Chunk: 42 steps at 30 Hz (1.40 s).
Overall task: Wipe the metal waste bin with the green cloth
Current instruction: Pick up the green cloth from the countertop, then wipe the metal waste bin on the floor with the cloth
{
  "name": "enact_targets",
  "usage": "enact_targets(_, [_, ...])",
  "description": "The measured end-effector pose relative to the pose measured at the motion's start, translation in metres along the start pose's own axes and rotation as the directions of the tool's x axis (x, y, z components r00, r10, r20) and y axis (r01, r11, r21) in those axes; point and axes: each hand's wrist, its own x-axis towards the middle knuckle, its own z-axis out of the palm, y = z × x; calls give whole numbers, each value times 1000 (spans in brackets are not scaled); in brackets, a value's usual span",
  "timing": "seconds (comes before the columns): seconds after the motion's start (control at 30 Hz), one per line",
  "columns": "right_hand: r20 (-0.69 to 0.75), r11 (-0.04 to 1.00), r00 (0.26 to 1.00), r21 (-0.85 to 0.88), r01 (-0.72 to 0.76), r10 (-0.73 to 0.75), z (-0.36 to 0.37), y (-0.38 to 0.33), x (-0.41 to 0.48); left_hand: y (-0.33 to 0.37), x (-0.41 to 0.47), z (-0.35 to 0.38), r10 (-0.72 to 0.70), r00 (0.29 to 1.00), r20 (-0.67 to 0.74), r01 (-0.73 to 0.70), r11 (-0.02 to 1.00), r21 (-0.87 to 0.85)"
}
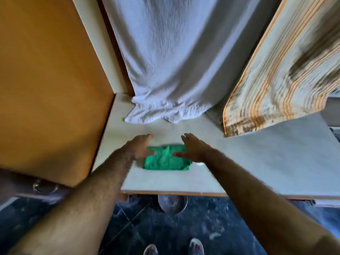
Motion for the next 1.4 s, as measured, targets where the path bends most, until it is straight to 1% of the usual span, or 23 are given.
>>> enact_targets(0.03, [27, 999, 999, 33, -28, 27, 14, 2, 8, -5, 5, 16, -20, 1000, 22, 21, 1000, -21])
enact_targets(0.13, [-23, 984, 997, 160, -74, 79, 42, 8, 19, -17, 14, 50, -72, 997, 15, 73, 996, -44])
enact_targets(0.27, [-193, 987, 973, 120, -103, 125, 64, 12, 27, -25, 30, 69, -75, 987, -144, 74, 997, -11])
enact_targets(0.3, [-211, 983, 966, 138, -119, 147, 67, 13, 30, -25, 32, 70, -93, 981, -170, 90, 996, -25])
enact_targets(0.4, [-211, 961, 953, 218, -172, 219, 70, 10, 32, -23, 33, 73, -169, 971, -170, 146, 979, -141])
enact_targets(0.47, [-202, 949, 953, 264, -171, 228, 71, 10, 24, -24, 26, 75, -210, 967, -141, 162, 943, -292])
enact_targets(0.53, [-177, 921, 954, 353, -167, 240, 71, 10, 9, -25, 16, 78, -216, 972, -87, 143, 847, -511])
enact_targets(0.6, [-127, 890, 964, 426, -160, 234, 72, 11, -7, -25, 3, 80, -159, 986, -47, 89, 748, -658])
enact_targets(0.73, [-5, 829, 984, 540, -150, 181, 68, 2, -48, -15, -29, 80, -51, 997, -57, -15, 605, -796])
enact_targets(0.77, [18, 829, 988, 542, -141, 156, 68, 0, -59, -10, -36, 83, -31, 998, -47, -21, 563, -826])
enact_targets(0.83, [50, 844, 993, 523, -119, 109, 70, -6, -73, -4, -48, 91, -31, 1000, -2, 13, 474, -880])
enact_targets(0.9, [75, 818, 995, 566, -99, 68, 78, -11, -86, 2, -66, 104, -74, 997, 19, 48, 415, -909])
enact_targets(0.97, [138, 739, 990, 665, -112, 26, 90, -12, -97, 6, -86, 123, -126, 992, 25, 67, 342, -937])
enact_targets(1.03, [193, 698, 981, 706, -119, -28, 105, -13, -105, 5, -106, 145, -191, 981, 44, 92, 255, -963])
enact_targets(1.1, [222, 691, 973, 713, -117, -65, 128, -14, -113, 2, -124, 172, -258, 963, 78, 136, 213, -967])
enact_targets(1.17, [229, 684, 971, 720, -121, -69, 154, -17, -119, -4, -137, 199, -334, 938, 90, 163, 197, -967])
enact_targets(1.2, [234, 695, 970, 708, -128, -59, 171, -17, -121, -7, -141, 216, -390, 916, 93, 173, 177, -969])
enact_targets(1.27, [227, 759, 974, 638, -131, -22, 201, -18, -119, -12, -143, 249, -503, 858, 108, 209, 148, -967])
enact_targets(1.3, [209, 787, 978, 603, -133, 5, 217, -18, -116, -18, -142, 269, -529, 835, 151, 241, 104, -965])
enact_targets(1.33, [193, 810, 981, 569, -141, 35, 228, -19, -115, -20, -141, 284, -522, 826, 212, 278, 49, -959])
enact_targets(1.37, [179, 821, 982, 550, -154, 64, 247, -20, -110, -25, -140, 304, -482, 829, 283, 313, -19, -950])
enact_targets(1.4, [168, 821, 982, 546, -167, 87, 267, -22, -106, -28, -137, 322, -415, 844, 339, 346, -61, -936])
